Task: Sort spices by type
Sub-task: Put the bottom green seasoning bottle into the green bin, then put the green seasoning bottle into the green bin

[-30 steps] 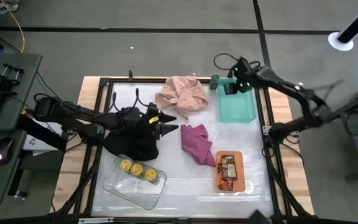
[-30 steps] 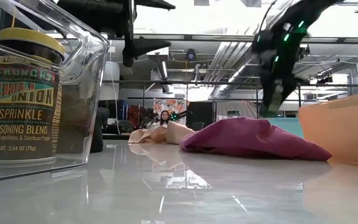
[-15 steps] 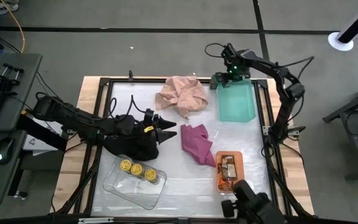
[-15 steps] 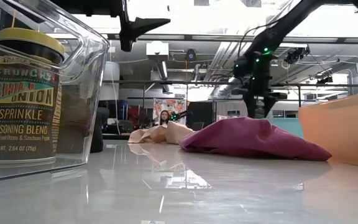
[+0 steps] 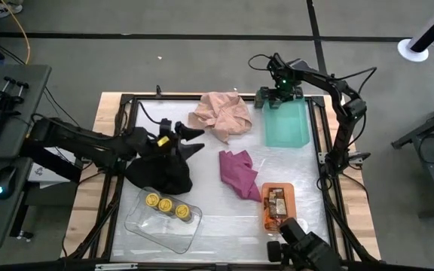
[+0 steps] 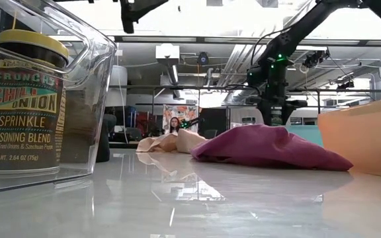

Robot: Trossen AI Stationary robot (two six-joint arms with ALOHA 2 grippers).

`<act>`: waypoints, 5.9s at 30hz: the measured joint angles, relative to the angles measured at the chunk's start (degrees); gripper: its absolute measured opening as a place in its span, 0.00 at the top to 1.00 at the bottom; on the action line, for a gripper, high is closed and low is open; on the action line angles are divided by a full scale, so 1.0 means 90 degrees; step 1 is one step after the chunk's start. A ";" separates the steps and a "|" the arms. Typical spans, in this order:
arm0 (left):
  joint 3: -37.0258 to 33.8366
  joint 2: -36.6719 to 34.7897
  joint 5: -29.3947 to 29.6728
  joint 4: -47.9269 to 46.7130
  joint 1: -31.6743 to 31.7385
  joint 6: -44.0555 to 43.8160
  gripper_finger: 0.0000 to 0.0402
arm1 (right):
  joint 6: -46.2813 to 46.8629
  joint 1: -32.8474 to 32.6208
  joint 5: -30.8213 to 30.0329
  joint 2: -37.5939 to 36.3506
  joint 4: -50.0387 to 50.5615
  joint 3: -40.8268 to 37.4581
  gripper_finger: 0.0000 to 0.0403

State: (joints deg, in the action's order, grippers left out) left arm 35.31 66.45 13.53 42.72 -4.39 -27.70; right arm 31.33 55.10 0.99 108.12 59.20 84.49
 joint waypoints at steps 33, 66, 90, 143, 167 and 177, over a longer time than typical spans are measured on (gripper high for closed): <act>0.0005 -0.0296 0.0685 -0.0276 0.1508 0.0250 0.18 | -0.2369 0.0188 0.0058 -0.0659 0.0825 0.0805 0.20; 0.0005 -0.0296 -0.2053 -0.0723 0.2964 -0.0131 0.18 | 0.0141 -0.0953 -0.0856 0.0498 -0.0877 0.1146 0.20; 0.0005 -0.0295 -0.2055 -0.0844 0.2962 -0.0129 0.18 | -0.0051 -0.1079 -0.0877 0.0502 -0.0881 0.1278 0.51; 0.0005 -0.0294 -0.2003 -0.1008 0.2950 -0.0240 0.18 | -0.1143 -0.0069 -0.0853 -0.2567 -0.1609 -0.2047 0.51; 0.0005 -0.0296 -0.2002 -0.1008 0.2949 -0.0058 0.18 | -0.0979 -0.0036 -0.0807 -0.1809 -0.1947 -0.2033 0.51; 0.0005 -0.0296 -0.2002 -0.1008 0.2947 -0.0060 0.18 | -0.1047 -0.0035 -0.0814 -0.1809 -0.1936 -0.2033 0.32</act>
State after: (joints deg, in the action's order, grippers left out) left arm 35.35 63.79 -4.49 33.65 22.13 -28.24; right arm 21.90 54.78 -6.33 91.83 41.78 66.19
